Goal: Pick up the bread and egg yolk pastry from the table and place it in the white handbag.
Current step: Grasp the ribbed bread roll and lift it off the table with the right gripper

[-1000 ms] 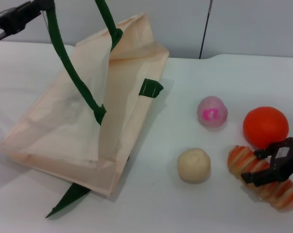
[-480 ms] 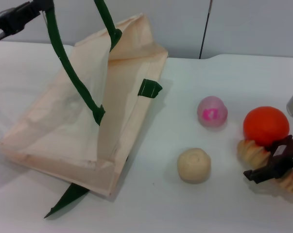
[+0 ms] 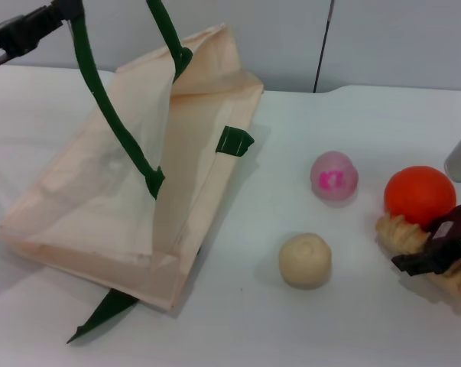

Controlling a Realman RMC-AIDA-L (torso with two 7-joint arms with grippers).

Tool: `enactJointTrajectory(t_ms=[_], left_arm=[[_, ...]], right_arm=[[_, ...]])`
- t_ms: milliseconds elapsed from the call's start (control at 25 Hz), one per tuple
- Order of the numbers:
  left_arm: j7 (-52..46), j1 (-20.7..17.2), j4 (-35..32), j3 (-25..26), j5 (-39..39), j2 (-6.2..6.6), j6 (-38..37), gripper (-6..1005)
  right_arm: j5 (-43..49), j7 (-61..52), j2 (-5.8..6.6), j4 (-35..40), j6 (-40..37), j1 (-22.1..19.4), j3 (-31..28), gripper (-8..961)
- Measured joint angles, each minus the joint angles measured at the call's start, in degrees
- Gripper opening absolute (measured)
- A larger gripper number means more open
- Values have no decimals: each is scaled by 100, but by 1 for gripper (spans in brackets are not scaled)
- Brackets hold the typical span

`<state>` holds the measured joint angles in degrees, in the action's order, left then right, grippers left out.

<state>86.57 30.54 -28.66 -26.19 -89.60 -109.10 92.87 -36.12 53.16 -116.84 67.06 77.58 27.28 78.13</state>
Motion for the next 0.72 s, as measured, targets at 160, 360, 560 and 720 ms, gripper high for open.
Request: enactJointTrajectory(t_ms=[160, 360, 560, 720], left_arm=[[-3, 2, 19, 0, -2, 3, 3, 102], [-36, 4, 21, 0, -7, 20, 76, 102], [-50, 43, 39, 0, -14, 45, 155, 102], [-110, 115, 69, 0, -15, 66, 297, 103]], right_arm=[[-20, 26, 3, 172, 33, -63, 1, 591], [-213, 333, 20, 387, 288, -85, -123, 533], [-758, 894, 38, 656, 743, 14, -514, 486], [-1290, 1276, 47, 908, 1102, 92, -869, 466]])
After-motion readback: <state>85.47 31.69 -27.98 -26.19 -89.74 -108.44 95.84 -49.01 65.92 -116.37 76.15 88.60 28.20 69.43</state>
